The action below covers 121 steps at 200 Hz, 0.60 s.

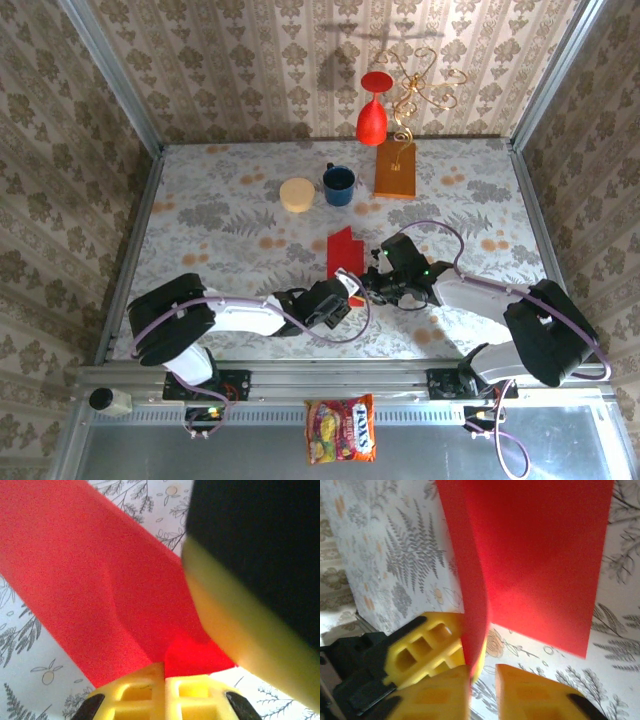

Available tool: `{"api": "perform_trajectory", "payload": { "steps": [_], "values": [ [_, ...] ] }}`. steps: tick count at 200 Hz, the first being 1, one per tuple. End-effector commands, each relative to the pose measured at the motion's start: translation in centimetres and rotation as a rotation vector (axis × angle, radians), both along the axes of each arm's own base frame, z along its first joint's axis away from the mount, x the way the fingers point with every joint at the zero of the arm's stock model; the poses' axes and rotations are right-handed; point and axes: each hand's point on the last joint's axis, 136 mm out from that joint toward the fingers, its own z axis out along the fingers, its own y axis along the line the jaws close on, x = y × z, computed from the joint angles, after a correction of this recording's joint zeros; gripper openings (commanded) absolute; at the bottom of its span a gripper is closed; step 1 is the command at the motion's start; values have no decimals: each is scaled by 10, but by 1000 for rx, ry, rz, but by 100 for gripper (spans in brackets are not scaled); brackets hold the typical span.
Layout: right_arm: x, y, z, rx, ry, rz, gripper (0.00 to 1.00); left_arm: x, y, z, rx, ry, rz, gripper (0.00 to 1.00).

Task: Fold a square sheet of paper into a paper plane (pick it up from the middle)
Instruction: Fold the triangle a second time at the center of the table.

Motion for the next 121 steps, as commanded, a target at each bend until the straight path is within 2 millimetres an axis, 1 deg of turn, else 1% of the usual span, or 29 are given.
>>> {"api": "perform_trajectory", "payload": {
  "steps": [1, 29, 51, 73, 88, 104, 121],
  "values": [
    [6, -2, 20, 27, -34, 3, 29, 1, -2, 7, -5, -9, -14, 0],
    [19, -23, 34, -4, -92, -21, 31, 1, 4, 13, -37, 28, -21, 0],
    [31, -32, 46, -34, -152, -6, 33, 0, 10, 20, -82, 74, -25, 0],
    [45, -31, 61, -54, -251, 48, 40, -1, 17, 25, -139, 149, -31, 0],
    [53, -26, 76, -52, -330, 106, 45, -2, 23, 27, -174, 197, -30, 0],
    [57, -18, 88, -37, -401, 179, 48, -2, 29, 27, -204, 243, -28, 0],
    [56, -10, 95, -15, -448, 266, 54, -3, 33, 25, -228, 282, -30, 0]
  ]
}}
